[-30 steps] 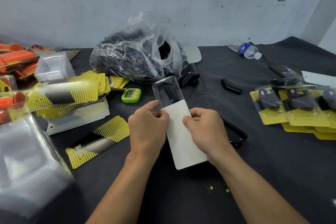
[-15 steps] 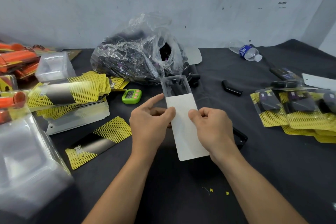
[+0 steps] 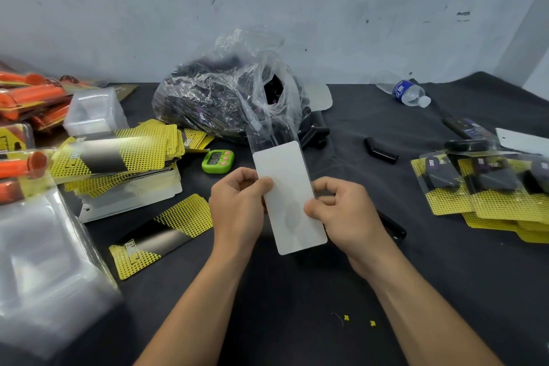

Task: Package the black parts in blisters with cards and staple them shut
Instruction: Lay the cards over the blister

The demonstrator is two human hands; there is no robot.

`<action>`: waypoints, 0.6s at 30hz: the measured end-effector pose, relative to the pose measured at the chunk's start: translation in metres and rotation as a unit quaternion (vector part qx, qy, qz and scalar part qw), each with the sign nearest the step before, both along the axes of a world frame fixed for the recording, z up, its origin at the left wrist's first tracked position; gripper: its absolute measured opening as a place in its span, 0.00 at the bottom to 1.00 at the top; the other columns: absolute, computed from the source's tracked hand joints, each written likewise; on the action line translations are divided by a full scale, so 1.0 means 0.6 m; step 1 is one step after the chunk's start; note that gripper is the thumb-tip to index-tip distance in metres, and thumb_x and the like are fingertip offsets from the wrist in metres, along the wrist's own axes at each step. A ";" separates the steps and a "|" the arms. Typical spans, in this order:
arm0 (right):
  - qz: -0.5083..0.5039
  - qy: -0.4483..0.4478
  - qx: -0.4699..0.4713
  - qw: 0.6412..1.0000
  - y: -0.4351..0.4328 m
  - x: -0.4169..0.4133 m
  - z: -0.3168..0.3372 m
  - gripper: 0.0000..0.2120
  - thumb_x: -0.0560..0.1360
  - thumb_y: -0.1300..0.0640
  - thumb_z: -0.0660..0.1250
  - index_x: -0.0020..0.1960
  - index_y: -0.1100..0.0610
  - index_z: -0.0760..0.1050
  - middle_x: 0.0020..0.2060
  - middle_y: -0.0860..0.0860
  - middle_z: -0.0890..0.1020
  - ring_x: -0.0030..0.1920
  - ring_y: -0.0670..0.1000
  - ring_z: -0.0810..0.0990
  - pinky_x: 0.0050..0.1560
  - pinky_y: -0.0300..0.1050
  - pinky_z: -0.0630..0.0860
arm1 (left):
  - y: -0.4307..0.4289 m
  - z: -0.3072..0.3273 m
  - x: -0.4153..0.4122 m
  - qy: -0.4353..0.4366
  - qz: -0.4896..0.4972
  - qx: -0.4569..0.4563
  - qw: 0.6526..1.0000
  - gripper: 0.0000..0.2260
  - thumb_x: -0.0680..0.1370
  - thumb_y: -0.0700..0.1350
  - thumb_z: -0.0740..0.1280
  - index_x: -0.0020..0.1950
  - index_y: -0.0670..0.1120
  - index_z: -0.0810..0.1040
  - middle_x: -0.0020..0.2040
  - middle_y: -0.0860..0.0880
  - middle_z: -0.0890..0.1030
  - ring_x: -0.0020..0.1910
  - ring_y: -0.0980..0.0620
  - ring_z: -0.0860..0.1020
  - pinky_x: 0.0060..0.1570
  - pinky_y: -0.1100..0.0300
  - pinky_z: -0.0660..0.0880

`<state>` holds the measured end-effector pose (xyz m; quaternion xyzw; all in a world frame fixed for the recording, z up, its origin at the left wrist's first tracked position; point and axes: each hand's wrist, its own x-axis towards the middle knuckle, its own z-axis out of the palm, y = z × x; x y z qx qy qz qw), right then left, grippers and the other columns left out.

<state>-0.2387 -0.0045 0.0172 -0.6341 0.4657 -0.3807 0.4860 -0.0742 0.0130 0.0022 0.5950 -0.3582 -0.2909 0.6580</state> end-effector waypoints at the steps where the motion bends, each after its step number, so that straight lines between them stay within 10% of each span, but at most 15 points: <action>1: -0.002 0.009 -0.010 1.000 0.000 0.000 -0.002 0.09 0.76 0.67 0.68 0.49 0.54 0.83 0.39 0.52 0.88 0.42 0.53 0.88 0.50 0.64 0.84 | 0.002 0.000 -0.001 -0.024 0.002 0.007 1.000 0.05 0.71 0.46 0.72 0.37 0.48 0.81 0.35 0.51 0.83 0.35 0.47 0.80 0.37 0.43 0.77; 4: -0.016 0.035 -0.026 0.999 -0.002 -0.001 -0.004 0.08 0.77 0.64 0.69 0.46 0.53 0.83 0.38 0.48 0.88 0.41 0.49 0.88 0.50 0.61 0.84 | 0.007 0.003 -0.003 -0.068 0.020 0.002 0.997 0.04 0.68 0.52 0.70 0.39 0.53 0.81 0.39 0.52 0.84 0.43 0.44 0.83 0.45 0.38 0.81; 10: 0.009 0.079 -0.037 0.996 0.000 -0.002 0.003 0.08 0.77 0.61 0.70 0.44 0.50 0.85 0.38 0.44 0.88 0.42 0.45 0.86 0.50 0.51 0.82 | -0.003 0.011 0.015 0.039 0.017 -0.095 0.995 0.18 0.74 0.38 0.72 0.59 0.58 0.82 0.53 0.55 0.87 0.54 0.58 0.84 0.47 0.66 0.78; 18: -0.031 0.068 -0.058 0.995 0.006 -0.001 0.004 0.09 0.75 0.52 0.73 0.37 0.54 0.82 0.33 0.52 0.84 0.36 0.54 0.82 0.39 0.55 0.78 | -0.011 0.011 0.025 0.096 0.023 -0.088 0.991 0.11 0.77 0.31 0.70 0.45 0.47 0.82 0.45 0.52 0.86 0.42 0.59 0.80 0.42 0.63 0.77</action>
